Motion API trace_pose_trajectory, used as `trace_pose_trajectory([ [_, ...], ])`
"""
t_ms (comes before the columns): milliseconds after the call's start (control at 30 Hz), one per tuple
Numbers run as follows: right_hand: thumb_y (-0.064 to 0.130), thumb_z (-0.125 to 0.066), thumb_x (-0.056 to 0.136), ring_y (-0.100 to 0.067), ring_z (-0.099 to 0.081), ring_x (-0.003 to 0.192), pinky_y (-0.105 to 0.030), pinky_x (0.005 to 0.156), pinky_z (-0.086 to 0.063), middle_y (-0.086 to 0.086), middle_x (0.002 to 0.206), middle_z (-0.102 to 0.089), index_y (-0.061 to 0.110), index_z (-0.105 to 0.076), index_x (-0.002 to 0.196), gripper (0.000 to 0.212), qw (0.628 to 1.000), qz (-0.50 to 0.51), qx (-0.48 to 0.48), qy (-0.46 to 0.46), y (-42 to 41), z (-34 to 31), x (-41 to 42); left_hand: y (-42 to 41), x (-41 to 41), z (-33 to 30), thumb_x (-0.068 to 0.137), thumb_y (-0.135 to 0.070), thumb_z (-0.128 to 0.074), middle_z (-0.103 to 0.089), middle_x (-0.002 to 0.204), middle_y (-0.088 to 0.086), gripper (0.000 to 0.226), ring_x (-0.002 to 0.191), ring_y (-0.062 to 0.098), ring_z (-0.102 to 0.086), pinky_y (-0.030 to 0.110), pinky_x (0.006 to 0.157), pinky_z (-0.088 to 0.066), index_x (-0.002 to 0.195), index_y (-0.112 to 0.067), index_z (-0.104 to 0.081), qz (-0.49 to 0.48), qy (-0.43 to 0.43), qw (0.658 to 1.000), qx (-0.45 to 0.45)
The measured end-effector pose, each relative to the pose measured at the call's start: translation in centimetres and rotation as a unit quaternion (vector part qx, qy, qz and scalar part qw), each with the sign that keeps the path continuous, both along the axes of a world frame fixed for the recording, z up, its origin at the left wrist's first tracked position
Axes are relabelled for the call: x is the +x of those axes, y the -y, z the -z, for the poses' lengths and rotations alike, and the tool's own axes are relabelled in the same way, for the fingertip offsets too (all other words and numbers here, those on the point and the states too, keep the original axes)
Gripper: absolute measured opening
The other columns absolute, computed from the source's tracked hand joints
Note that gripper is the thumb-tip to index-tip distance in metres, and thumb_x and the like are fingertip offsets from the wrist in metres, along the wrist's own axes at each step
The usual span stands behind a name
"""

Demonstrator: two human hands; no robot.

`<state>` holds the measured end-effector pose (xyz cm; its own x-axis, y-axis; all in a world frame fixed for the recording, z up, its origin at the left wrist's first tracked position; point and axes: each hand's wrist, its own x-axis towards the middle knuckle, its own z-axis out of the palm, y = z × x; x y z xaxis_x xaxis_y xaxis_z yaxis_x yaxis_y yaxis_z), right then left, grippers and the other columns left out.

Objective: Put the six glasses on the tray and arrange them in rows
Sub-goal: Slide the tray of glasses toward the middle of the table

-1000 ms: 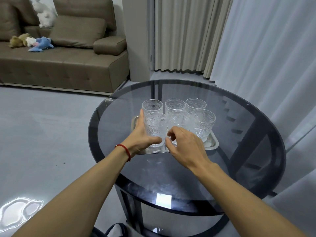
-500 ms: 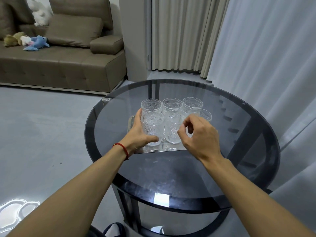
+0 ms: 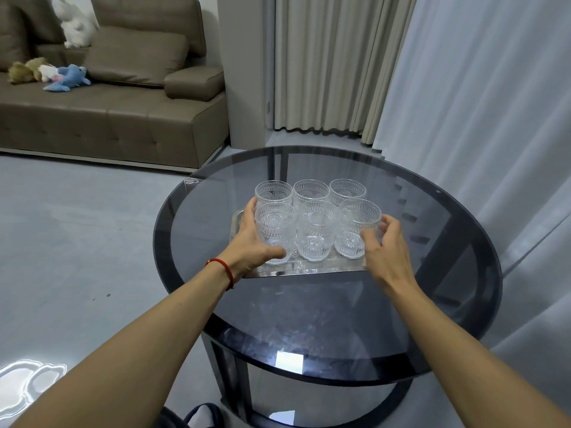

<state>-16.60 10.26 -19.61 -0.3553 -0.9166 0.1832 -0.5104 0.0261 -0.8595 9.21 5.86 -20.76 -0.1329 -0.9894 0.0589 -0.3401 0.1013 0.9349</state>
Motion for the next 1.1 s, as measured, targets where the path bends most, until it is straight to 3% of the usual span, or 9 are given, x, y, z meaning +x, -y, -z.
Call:
trace_pose_trajectory([
  [100, 0.034, -0.059, 0.090, -0.022, -0.051, 0.127, -0.041, 0.107, -0.042, -0.005, 0.144, -0.050, 0.017, -0.032, 0.147, 0.066, 0.999, -0.029, 0.030, -0.004, 0.0, 0.6, -0.2, 0.0, 0.0, 0.0, 0.066, -0.007, -0.085, -0.016, 0.158, -0.006, 0.124, 0.135, 0.015, -0.028, 0.023, 0.101, -0.030, 0.156, -0.036, -0.004, -0.001, -0.003, 1.000, 0.000],
  [233, 0.033, -0.065, 0.084, -0.015, -0.054, 0.114, -0.031, 0.095, -0.041, 0.003, 0.138, -0.055, 0.021, -0.032, 0.146, 0.071, 0.998, -0.040, 0.027, -0.030, 0.1, 0.9, -0.4, 0.1, 0.1, 0.0, 0.065, -0.007, -0.086, -0.017, 0.159, -0.006, 0.126, 0.137, 0.017, -0.029, 0.025, 0.102, -0.033, 0.156, -0.036, -0.003, 0.002, -0.011, 1.000, 0.009],
  [367, 0.032, -0.066, 0.082, -0.020, -0.057, 0.119, -0.037, 0.100, -0.047, 0.002, 0.141, -0.054, 0.024, -0.029, 0.147, 0.076, 0.998, -0.047, 0.035, -0.033, 0.1, 1.1, -0.5, 0.2, 0.1, 0.1, 0.064, -0.008, -0.086, -0.019, 0.155, -0.007, 0.127, 0.134, 0.015, -0.031, 0.020, 0.098, -0.032, 0.156, -0.036, -0.004, -0.002, -0.009, 1.000, 0.006],
  [533, 0.029, -0.069, 0.081, -0.021, -0.054, 0.126, -0.033, 0.101, -0.044, 0.000, 0.144, -0.052, 0.021, -0.029, 0.149, 0.079, 0.996, -0.055, 0.031, -0.056, 0.1, 1.1, -0.8, -0.1, 0.4, -0.4, 0.063, -0.011, -0.084, -0.014, 0.160, -0.005, 0.131, 0.128, 0.013, -0.034, 0.013, 0.092, -0.039, 0.156, -0.035, 0.005, 0.006, 0.035, 0.999, 0.008],
  [600, 0.030, -0.072, 0.080, -0.021, -0.049, 0.132, -0.032, 0.103, -0.041, -0.001, 0.149, -0.048, 0.019, -0.029, 0.150, 0.082, 0.994, -0.066, 0.036, -0.076, 0.0, 1.1, -1.1, -0.6, 0.9, -1.0, 0.061, -0.013, -0.079, -0.008, 0.165, 0.000, 0.135, 0.133, 0.020, -0.040, 0.022, 0.097, -0.047, 0.156, -0.033, 0.015, 0.020, 0.043, 0.999, 0.020],
  [667, 0.035, -0.076, 0.076, -0.024, -0.041, 0.140, -0.041, 0.111, -0.040, -0.004, 0.154, -0.042, 0.015, -0.027, 0.152, 0.093, 0.989, -0.081, 0.069, -0.103, 0.0, 1.2, -1.7, -1.3, 1.8, -1.4, 0.060, -0.019, -0.077, 0.000, 0.168, 0.001, 0.136, 0.145, 0.034, -0.033, 0.035, 0.101, -0.050, 0.155, -0.030, 0.020, 0.033, 0.073, 0.997, 0.016],
  [833, 0.060, -0.082, 0.065, -0.031, -0.031, 0.144, -0.052, 0.114, -0.035, -0.008, 0.155, -0.040, 0.010, -0.026, 0.152, 0.114, 0.974, -0.105, 0.138, -0.145, -0.5, 1.2, -3.0, -4.0, 4.5, 0.3, 0.069, -0.051, -0.082, 0.007, 0.166, -0.003, 0.128, 0.153, 0.013, 0.002, 0.031, 0.124, -0.013, 0.158, -0.020, 0.004, 0.097, 0.288, 0.951, -0.060],
  [967, 0.063, -0.083, 0.062, -0.032, -0.029, 0.141, -0.055, 0.113, -0.033, -0.005, 0.152, -0.046, 0.016, -0.026, 0.153, 0.117, 0.968, -0.104, 0.137, -0.185, -0.9, 1.3, -3.0, -4.3, 4.9, 0.9, 0.075, -0.055, -0.078, -0.004, 0.167, 0.005, 0.103, 0.153, 0.023, -0.013, 0.033, 0.122, -0.019, 0.152, -0.013, -0.025, 0.071, 0.320, 0.943, -0.051],
  [1100, 0.063, -0.086, 0.059, -0.030, -0.030, 0.139, -0.055, 0.112, -0.035, -0.005, 0.146, -0.051, 0.017, -0.030, 0.151, 0.118, 0.976, -0.081, 0.116, -0.163, -1.1, 1.8, -2.2, -3.9, 4.9, 0.4, 0.077, -0.048, -0.080, -0.022, 0.163, 0.007, 0.087, 0.146, 0.026, -0.032, 0.035, 0.118, -0.030, 0.145, -0.012, -0.038, 0.042, 0.330, 0.941, -0.066],
])
